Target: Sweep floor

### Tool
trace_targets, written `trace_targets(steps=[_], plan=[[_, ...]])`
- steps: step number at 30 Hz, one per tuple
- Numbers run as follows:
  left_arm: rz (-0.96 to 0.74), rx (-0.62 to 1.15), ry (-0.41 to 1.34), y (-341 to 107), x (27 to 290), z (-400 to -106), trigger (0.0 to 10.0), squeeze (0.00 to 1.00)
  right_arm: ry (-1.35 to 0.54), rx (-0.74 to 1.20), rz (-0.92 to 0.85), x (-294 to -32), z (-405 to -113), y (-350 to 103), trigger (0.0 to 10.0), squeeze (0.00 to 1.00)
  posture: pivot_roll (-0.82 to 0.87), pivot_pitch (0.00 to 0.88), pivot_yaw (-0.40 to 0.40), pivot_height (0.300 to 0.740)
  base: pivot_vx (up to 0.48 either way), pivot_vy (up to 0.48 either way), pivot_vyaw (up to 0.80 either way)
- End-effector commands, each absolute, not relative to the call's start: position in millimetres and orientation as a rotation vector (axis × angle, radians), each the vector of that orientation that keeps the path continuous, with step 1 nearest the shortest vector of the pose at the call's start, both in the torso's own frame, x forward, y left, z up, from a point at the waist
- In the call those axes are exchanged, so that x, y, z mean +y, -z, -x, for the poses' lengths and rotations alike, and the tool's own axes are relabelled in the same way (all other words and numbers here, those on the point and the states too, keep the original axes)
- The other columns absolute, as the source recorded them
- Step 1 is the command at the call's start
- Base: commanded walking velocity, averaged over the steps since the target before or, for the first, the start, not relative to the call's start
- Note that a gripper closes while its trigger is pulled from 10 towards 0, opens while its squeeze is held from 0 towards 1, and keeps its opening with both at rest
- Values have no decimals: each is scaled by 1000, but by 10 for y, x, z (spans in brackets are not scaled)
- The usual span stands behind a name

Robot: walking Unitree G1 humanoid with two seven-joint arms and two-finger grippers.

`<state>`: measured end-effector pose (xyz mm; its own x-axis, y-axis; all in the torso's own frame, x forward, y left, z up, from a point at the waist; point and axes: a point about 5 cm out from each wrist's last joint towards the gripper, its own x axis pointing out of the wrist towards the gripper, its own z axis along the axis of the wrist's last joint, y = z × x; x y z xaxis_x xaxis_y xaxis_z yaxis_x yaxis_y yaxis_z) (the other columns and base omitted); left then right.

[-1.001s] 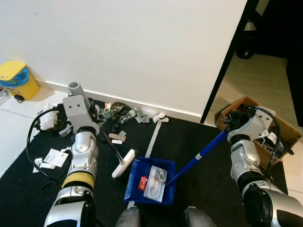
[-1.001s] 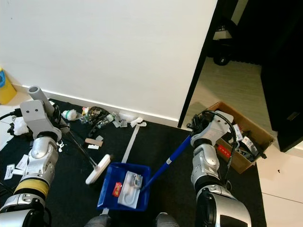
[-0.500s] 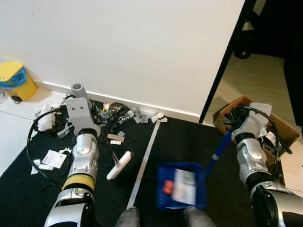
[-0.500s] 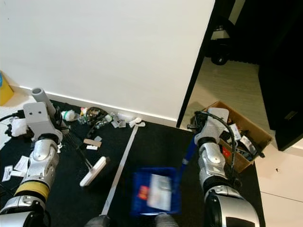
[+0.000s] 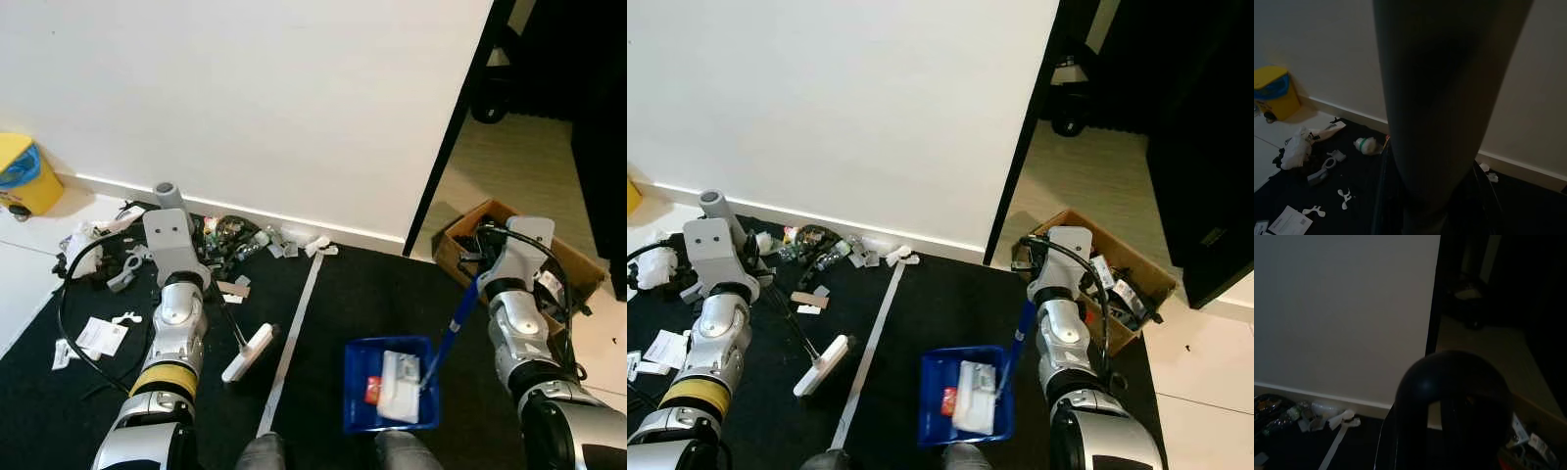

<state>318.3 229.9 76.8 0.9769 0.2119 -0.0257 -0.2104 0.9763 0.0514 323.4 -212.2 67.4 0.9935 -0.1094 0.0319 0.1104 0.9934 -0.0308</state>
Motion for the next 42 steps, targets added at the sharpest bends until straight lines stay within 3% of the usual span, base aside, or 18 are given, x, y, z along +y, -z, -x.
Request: trace_targets(steps=[1, 23, 42], plan=[[-41, 24, -211, -787, 2253, -3211, 10000, 0, 131, -19, 30, -2152, -3216, -650, 10000, 0, 47, 0, -33, 740, 0, 0, 0], [-43, 29, -159, -759, 2184, -3203, 10000, 0, 164, 37, 2, -2156, -3179, -558, 10000, 0, 46, 0, -30, 740, 0, 0, 0], [-45, 21, -148, -770, 2159, -3205, 10000, 0, 169, 35, -17, -2162, -3165, -547, 10000, 0, 44, 0, -29, 740, 297, 0, 0]])
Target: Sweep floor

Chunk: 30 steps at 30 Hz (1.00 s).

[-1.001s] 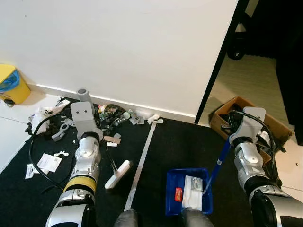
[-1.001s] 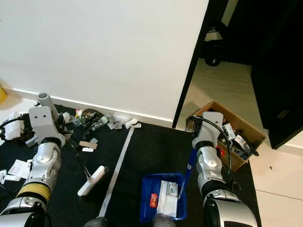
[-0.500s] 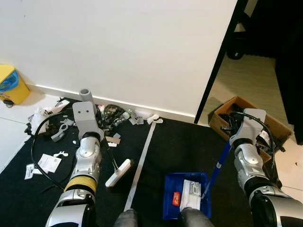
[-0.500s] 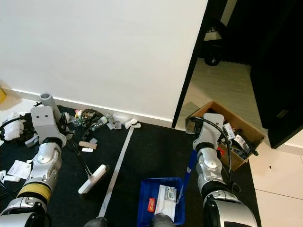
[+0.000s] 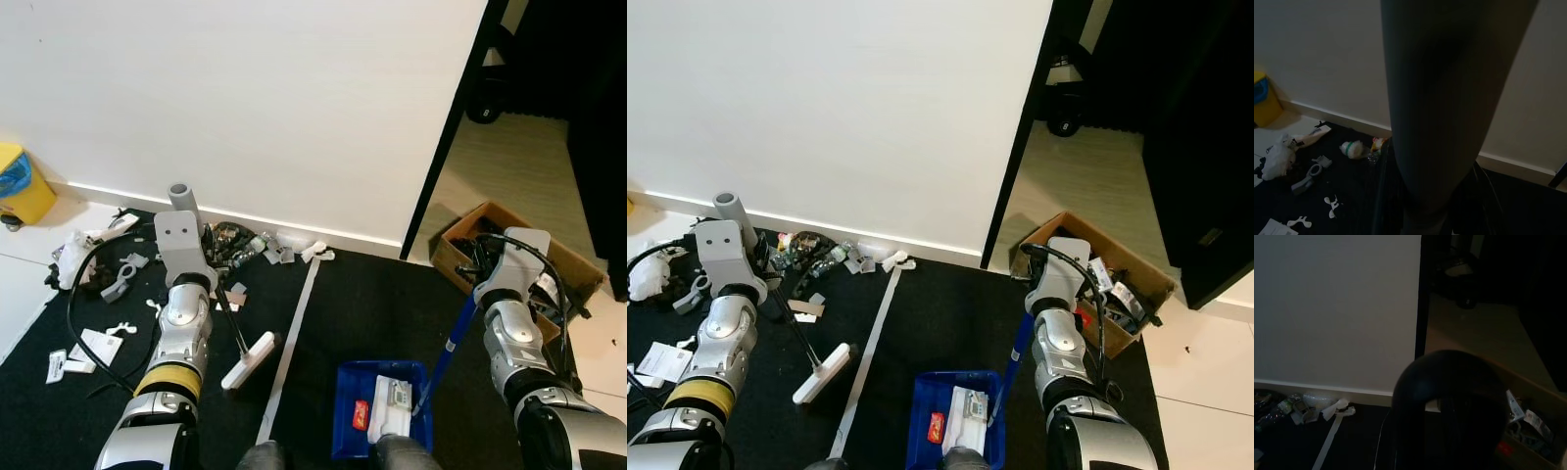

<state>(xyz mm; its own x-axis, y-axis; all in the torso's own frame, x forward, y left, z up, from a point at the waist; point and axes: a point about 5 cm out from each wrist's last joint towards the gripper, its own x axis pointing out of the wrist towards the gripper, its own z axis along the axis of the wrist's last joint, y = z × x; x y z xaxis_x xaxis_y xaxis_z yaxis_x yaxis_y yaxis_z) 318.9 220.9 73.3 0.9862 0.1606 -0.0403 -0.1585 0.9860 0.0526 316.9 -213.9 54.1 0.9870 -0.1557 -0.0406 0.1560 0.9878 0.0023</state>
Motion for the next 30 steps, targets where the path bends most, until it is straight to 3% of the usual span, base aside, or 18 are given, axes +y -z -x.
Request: trace_targets(steps=[1, 30], plan=[[-44, 20, -147, -771, 2157, -3205, 10000, 0, 169, 35, -17, -2162, -3163, -545, 10000, 0, 44, 0, -29, 740, 345, 0, 0], [-39, 13, -131, -781, 2116, -3218, 10000, 0, 174, 31, -27, -2157, -3145, -531, 10000, 0, 44, 0, -25, 740, 346, 0, 0]])
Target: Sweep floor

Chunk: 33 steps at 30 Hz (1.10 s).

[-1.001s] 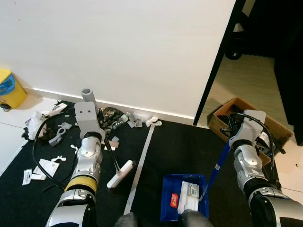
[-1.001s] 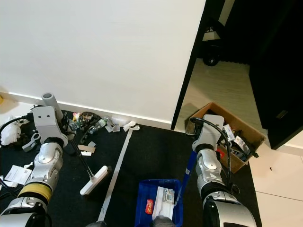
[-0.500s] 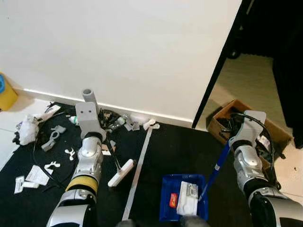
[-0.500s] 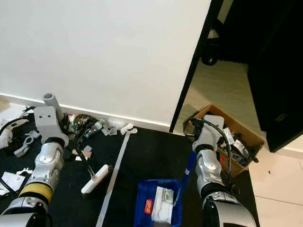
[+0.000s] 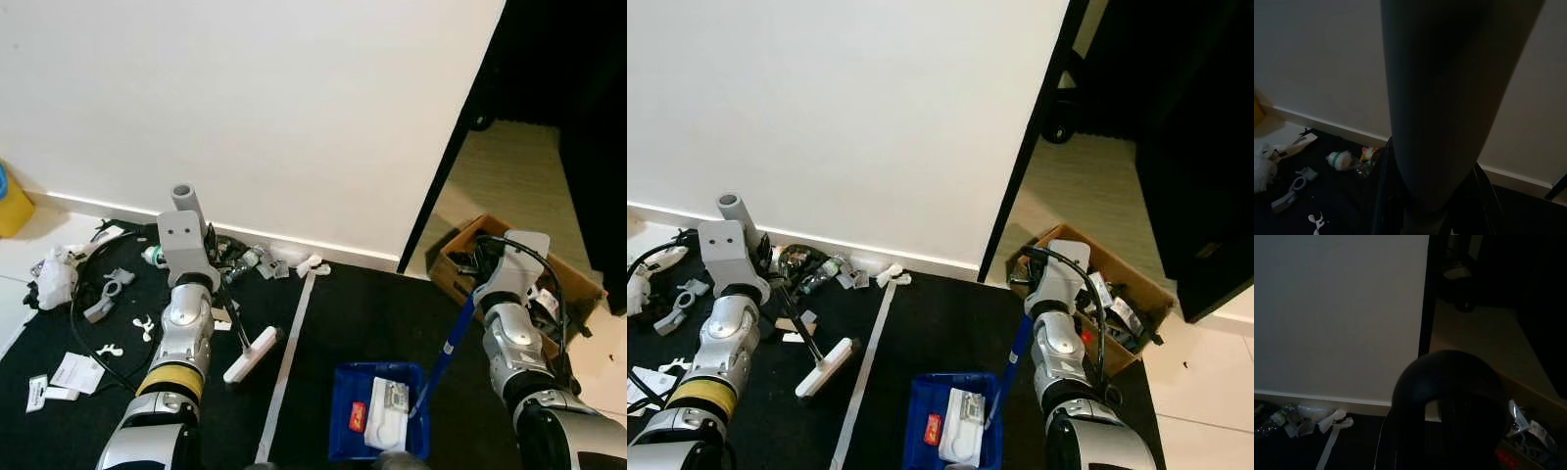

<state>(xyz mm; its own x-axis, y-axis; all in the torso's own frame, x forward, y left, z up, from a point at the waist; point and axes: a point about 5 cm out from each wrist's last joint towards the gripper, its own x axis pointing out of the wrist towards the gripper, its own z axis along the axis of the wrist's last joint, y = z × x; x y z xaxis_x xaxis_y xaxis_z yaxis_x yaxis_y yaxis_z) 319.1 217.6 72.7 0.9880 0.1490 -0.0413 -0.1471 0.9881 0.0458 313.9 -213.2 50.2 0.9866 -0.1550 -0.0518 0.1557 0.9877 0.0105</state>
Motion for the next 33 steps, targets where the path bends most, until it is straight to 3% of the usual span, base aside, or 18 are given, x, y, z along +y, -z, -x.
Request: trace_targets(steps=[1, 33], plan=[[-39, 12, -131, -782, 2114, -3218, 10000, 0, 174, 31, -28, -2157, -3145, -531, 10000, 0, 44, 0, -25, 740, 341, 0, 0], [-29, 8, -123, -783, 2069, -3220, 10000, 0, 172, 34, -36, -2153, -3126, -510, 10000, 0, 40, 0, -27, 740, 370, 0, 0]])
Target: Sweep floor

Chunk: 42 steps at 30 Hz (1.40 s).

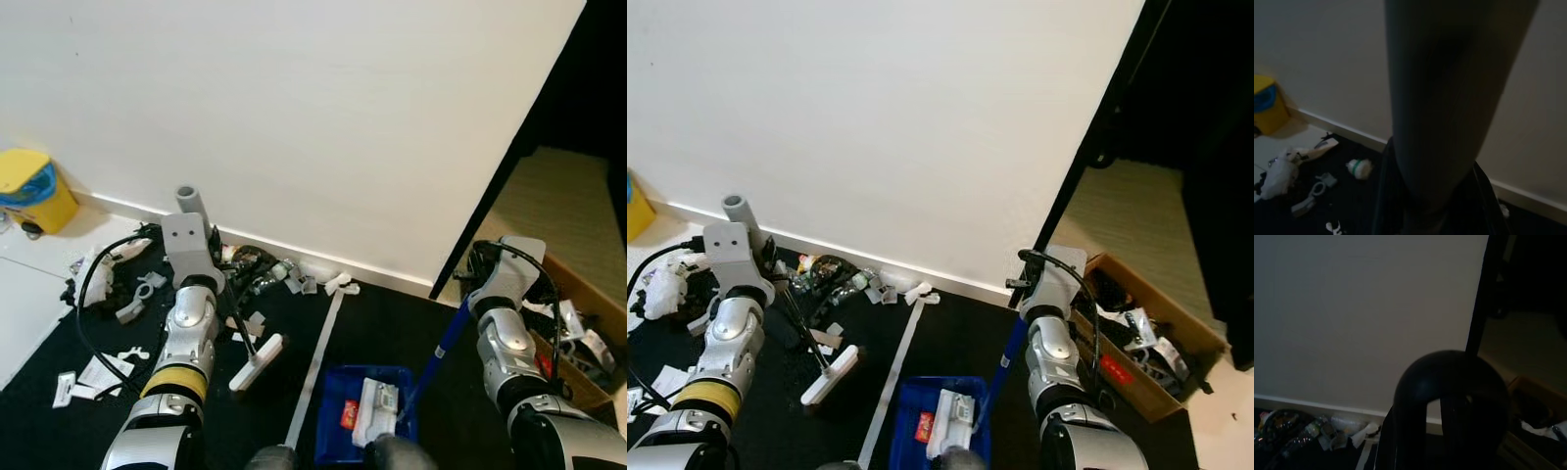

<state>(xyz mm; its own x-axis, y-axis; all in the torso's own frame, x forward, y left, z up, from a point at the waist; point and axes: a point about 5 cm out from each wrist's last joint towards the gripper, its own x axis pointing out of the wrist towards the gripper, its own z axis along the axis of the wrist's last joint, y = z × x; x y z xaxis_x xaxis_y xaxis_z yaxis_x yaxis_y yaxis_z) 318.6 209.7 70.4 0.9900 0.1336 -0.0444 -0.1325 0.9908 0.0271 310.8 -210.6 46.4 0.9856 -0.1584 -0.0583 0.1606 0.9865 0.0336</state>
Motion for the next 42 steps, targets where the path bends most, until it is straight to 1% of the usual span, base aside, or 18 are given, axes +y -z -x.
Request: trace_targets(steps=[1, 25, 28, 36, 42], plan=[[-29, 8, -123, -783, 2069, -3220, 10000, 0, 172, 34, -36, -2153, -3126, -510, 10000, 0, 40, 0, -27, 740, 371, 0, 0], [-18, 18, -109, -767, 1960, -3237, 10000, 0, 180, 36, -37, -2176, -3125, -515, 10000, 0, 28, 0, -27, 740, 351, 0, 0], [-2, 26, -110, -755, 1942, -3240, 10000, 0, 179, 38, -37, -2180, -3129, -516, 10000, 0, 28, 4, -28, 740, 0, 0, 0], [-32, 32, -91, -745, 1894, -3238, 10000, 0, 179, 42, -38, -2178, -3124, -508, 10000, 0, 28, 19, -31, 740, 0, 0, 0], [-23, 34, -91, -739, 1875, -3234, 10000, 0, 180, 37, -37, -2189, -3120, -513, 10000, 0, 22, 28, -31, 740, 0, -425, 0]])
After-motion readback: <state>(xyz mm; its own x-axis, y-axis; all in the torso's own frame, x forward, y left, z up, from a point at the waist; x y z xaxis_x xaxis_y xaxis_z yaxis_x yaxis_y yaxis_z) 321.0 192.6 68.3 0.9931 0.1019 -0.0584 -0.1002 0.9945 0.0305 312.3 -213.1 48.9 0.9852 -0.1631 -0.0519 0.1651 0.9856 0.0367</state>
